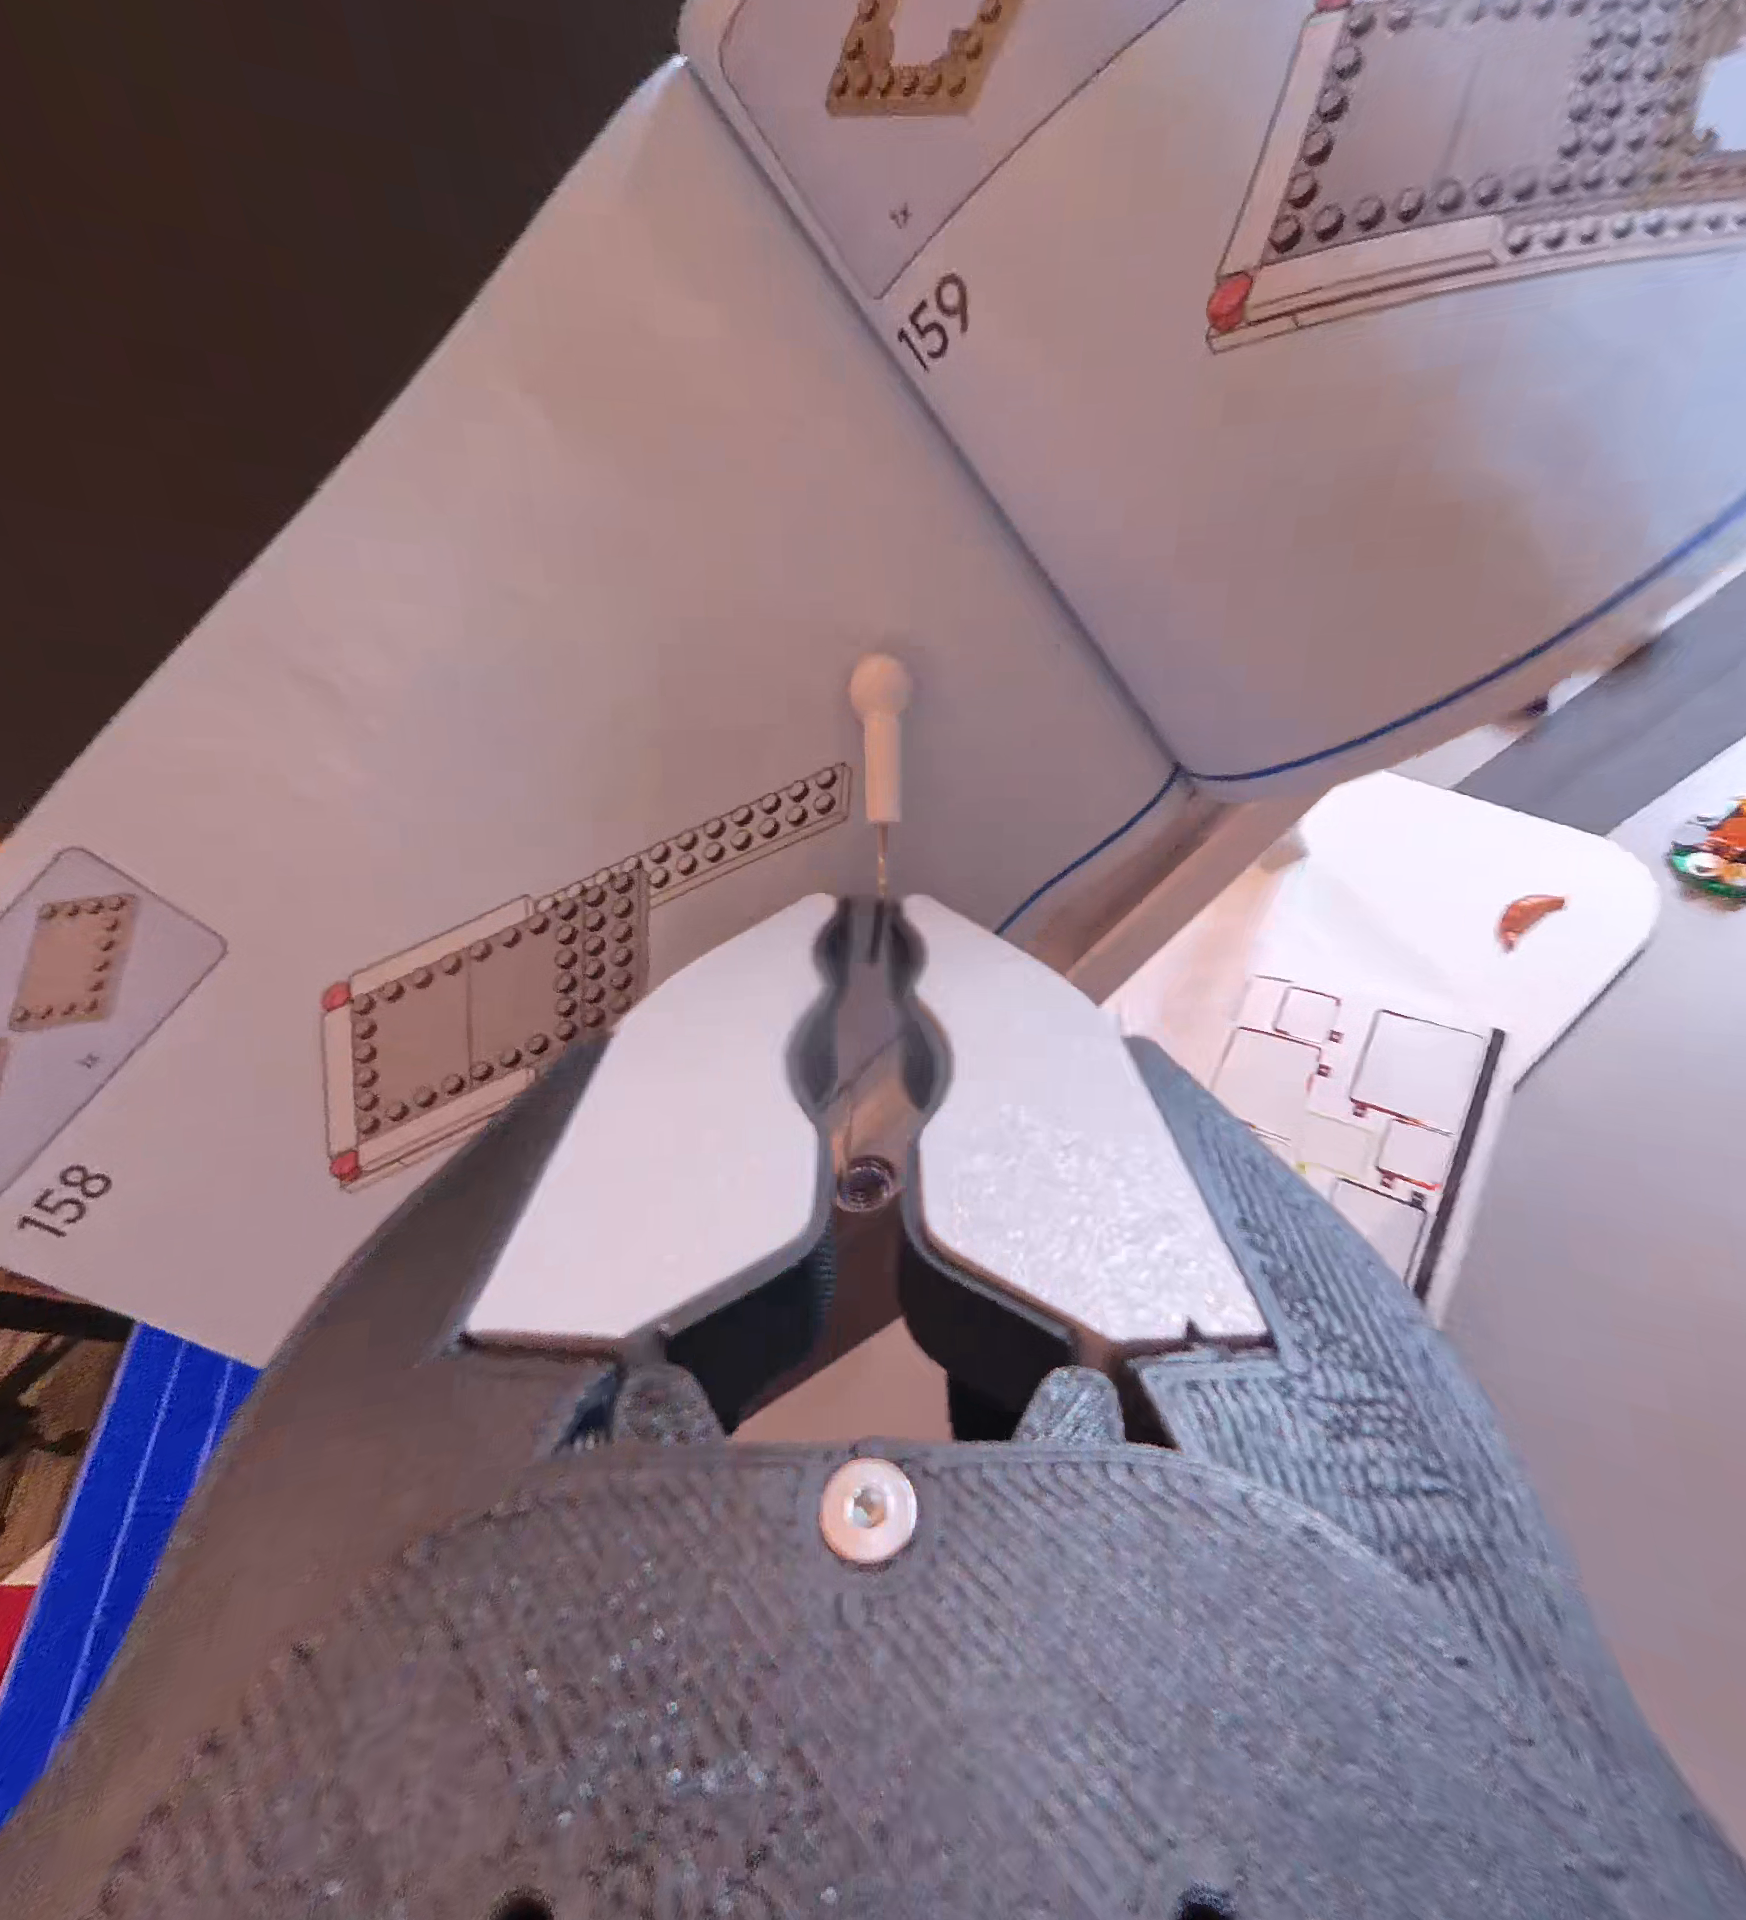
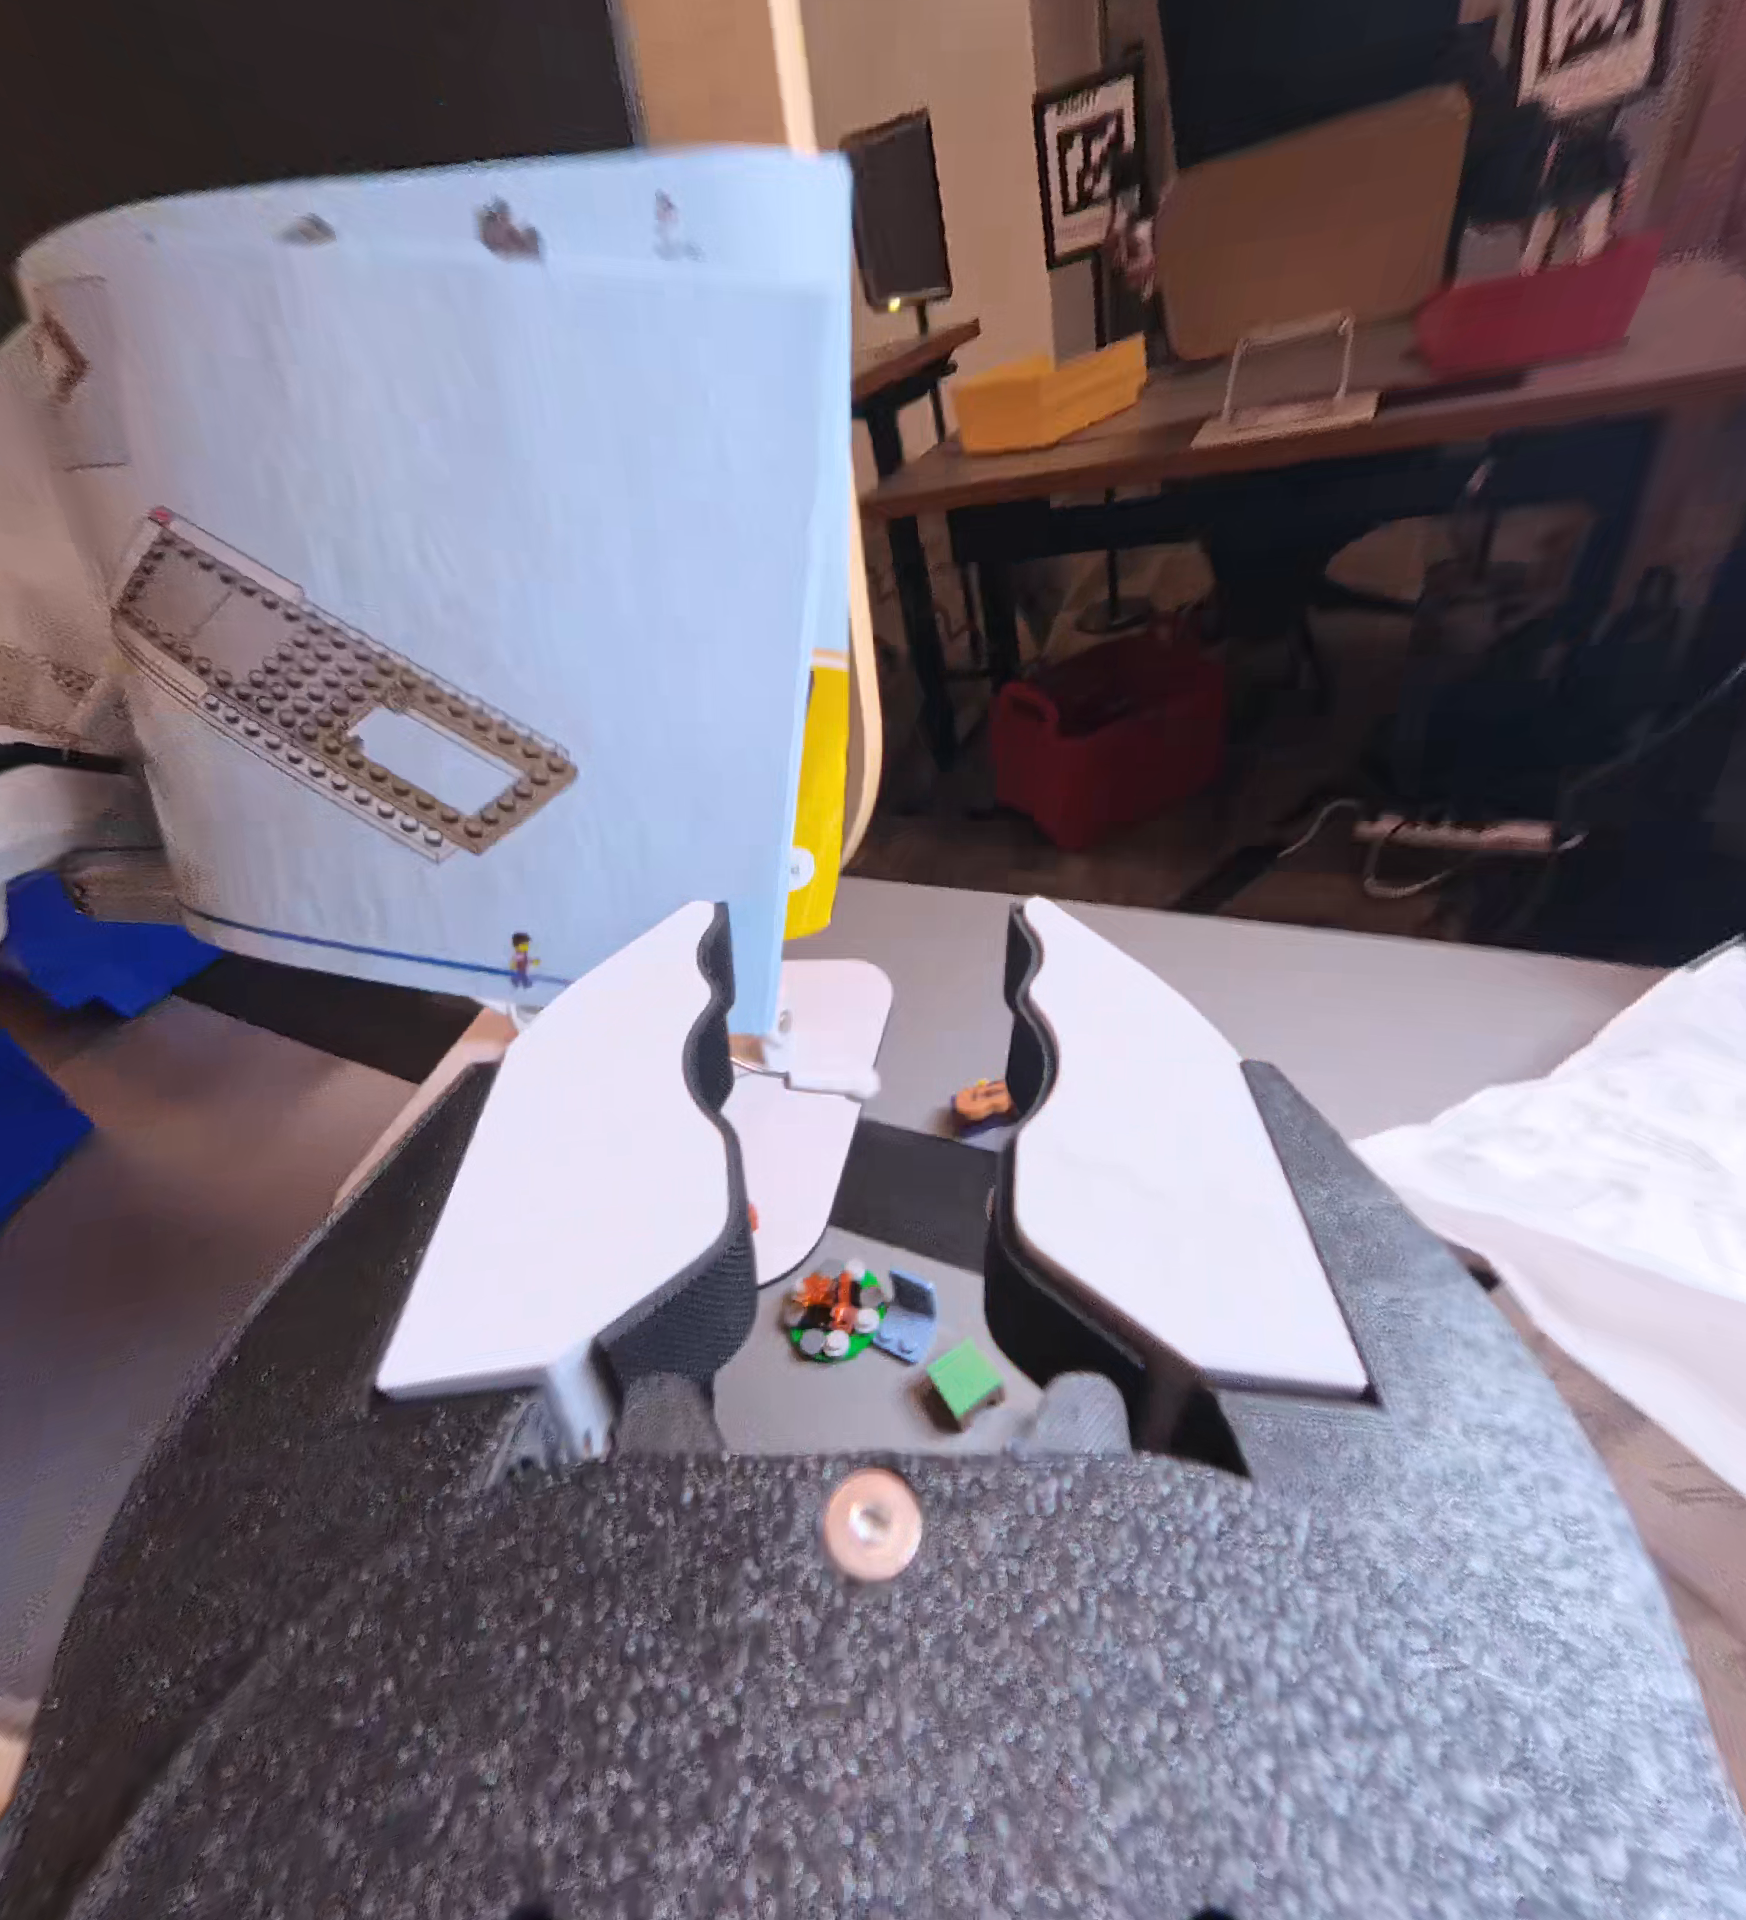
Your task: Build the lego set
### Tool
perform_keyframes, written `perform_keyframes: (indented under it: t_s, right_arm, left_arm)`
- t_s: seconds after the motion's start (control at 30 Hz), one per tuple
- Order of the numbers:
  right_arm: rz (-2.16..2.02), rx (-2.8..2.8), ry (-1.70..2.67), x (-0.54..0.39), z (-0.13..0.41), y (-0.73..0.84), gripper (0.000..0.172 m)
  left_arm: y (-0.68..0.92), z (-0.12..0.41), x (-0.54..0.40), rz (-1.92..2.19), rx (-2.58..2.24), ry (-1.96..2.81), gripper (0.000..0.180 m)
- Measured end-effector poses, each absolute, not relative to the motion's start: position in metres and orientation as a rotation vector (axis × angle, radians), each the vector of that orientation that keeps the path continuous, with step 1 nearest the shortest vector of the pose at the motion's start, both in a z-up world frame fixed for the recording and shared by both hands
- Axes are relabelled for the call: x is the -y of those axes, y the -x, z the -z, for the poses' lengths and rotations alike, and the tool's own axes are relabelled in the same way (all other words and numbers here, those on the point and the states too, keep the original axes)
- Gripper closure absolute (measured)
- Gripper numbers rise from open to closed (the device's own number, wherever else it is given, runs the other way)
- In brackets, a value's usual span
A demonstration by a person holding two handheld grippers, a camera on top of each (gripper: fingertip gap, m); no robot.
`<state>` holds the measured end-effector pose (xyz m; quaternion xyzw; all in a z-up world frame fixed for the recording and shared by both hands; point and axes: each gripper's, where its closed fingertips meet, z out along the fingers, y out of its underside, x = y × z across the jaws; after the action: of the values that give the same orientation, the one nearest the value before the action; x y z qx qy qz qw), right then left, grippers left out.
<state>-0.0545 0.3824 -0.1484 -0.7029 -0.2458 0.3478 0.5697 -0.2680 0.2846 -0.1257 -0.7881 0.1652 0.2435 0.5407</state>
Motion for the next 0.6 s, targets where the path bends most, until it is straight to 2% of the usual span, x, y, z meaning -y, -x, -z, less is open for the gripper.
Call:
perform_keyframes:
  t_s: [0.1, 0.17, 0.27, 0.4, 0.47, 0.6]
  right_arm:
    - [-0.658, 0.711, 1.384, -0.344, 0.1, 0.062, 0.125]
    - [-0.629, 0.874, 1.207, -0.299, 0.079, 0.091, 0.137]
    - [-0.539, 1.106, 1.143, -0.26, 0.092, 0.149, 0.137]
    - [-0.301, 1.101, 1.214, -0.296, 0.114, 0.179, 0.143]
    - [-0.258, 1.052, 1.25, -0.317, 0.113, 0.174, 0.146]
    - [-0.21, 1.004, 1.325, -0.352, 0.116, 0.159, 0.141]
  left_arm:
    - [0.27, 0.123, -0.285, -0.509, -0.33, 1.848, 0.178]
    - [0.273, 0.121, -0.284, -0.436, -0.266, 1.822, 0.178]
    - [0.283, 0.114, -0.279, -0.358, -0.146, 1.771, 0.18]
    - [0.313, 0.112, -0.258, -0.107, 0.157, 1.672, 0.177]
    - [0.328, 0.124, -0.243, 0.032, 0.316, 1.617, 0.173]
    - [0.333, 0.159, -0.229, 0.378, 0.591, 1.459, 0.168]
